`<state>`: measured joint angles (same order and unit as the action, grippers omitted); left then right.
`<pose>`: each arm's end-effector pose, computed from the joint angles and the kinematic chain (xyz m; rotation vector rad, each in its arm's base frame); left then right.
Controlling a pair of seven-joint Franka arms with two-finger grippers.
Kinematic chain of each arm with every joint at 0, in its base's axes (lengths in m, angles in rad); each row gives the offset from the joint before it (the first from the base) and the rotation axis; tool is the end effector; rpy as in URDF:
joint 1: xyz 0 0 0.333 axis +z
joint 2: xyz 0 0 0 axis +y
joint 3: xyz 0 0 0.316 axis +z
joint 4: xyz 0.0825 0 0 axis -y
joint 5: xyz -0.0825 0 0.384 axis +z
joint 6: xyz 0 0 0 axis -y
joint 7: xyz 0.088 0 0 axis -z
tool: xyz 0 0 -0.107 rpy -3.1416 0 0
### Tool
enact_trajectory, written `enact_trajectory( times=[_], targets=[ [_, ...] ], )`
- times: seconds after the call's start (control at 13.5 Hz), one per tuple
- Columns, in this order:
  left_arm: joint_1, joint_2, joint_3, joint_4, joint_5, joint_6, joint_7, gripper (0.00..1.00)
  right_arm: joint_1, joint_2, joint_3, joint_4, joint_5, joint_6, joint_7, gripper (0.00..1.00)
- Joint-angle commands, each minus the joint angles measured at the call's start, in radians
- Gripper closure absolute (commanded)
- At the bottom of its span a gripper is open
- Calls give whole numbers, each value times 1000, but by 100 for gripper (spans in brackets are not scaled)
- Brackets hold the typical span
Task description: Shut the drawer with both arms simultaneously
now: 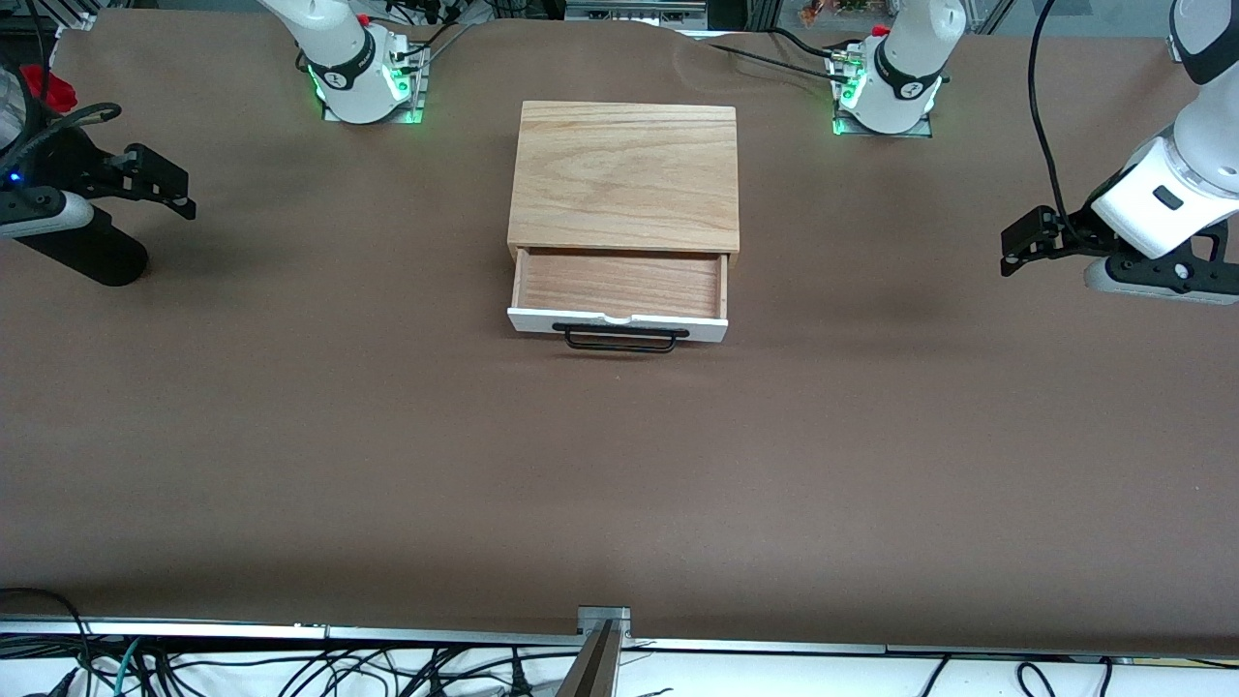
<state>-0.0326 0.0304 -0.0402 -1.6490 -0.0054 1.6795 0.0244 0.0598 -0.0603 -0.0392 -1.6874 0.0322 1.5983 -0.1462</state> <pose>0.5692 -0.0417 0.5798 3.1313 -0.1514 -0.0001 0.5361 0.0138 0.6047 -3.0944 -0.2567 0.0413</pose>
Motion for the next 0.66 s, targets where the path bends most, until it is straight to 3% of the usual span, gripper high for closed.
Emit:
enact_trajectory(
  times=[0.0,0.59],
  targets=[
    [0,-9,-4,8,18,-17,5,0,6,-6,1,12,28,-5,14,0],
    [0,-9,-4,6,18,-17,5,0,6,-6,2,12,29,6,16,0]
  ],
)
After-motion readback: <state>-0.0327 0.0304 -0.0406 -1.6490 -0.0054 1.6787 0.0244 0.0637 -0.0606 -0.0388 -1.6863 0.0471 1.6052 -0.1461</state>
